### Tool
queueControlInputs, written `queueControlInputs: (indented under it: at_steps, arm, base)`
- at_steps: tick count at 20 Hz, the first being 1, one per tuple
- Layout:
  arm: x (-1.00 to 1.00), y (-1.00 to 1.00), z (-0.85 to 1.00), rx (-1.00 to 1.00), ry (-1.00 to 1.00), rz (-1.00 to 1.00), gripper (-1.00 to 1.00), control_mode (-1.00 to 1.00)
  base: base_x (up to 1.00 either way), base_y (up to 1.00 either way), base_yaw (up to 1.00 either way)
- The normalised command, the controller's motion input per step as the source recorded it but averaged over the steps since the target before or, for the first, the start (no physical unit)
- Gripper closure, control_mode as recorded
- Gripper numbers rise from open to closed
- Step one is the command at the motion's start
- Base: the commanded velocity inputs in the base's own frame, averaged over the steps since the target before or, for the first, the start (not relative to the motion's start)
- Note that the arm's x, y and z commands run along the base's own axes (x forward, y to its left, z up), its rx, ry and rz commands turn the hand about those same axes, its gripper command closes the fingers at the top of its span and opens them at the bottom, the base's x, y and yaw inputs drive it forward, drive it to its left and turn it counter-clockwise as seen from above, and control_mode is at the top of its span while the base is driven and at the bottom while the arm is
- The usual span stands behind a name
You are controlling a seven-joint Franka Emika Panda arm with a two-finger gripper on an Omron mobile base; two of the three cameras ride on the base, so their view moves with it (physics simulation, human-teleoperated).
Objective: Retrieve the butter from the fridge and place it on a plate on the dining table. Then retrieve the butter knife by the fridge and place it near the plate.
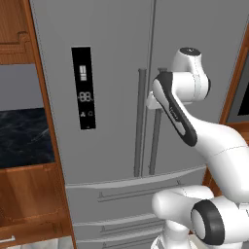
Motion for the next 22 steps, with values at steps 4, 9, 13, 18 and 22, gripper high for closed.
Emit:
queueControlInputs:
  at_steps: [4,9,13,18,22]
  arm:
    - [0.00,0.00,0.00,0.00,0.03,0.00,-1.00,1.00]
    - [0.00,0.00,0.00,0.00,0.00,0.00,-1.00,1.00]
    - [0.00,0.00,0.00,0.00,0.00,0.00,-1.00,1.00]
    - [0.00,0.00,0.00,0.00,0.00,0.00,-1.00,1.00]
    - [0.00,0.00,0.00,0.00,0.00,0.00,-1.00,1.00]
  base:
    - [0.00,0.05,0.00]
    - [-0.15,0.25,-0.09]
    - [-0.23,0.41,-0.15]
    - [-0.40,0.22,-0.09]
    - [-0.57,0.05,-0.05]
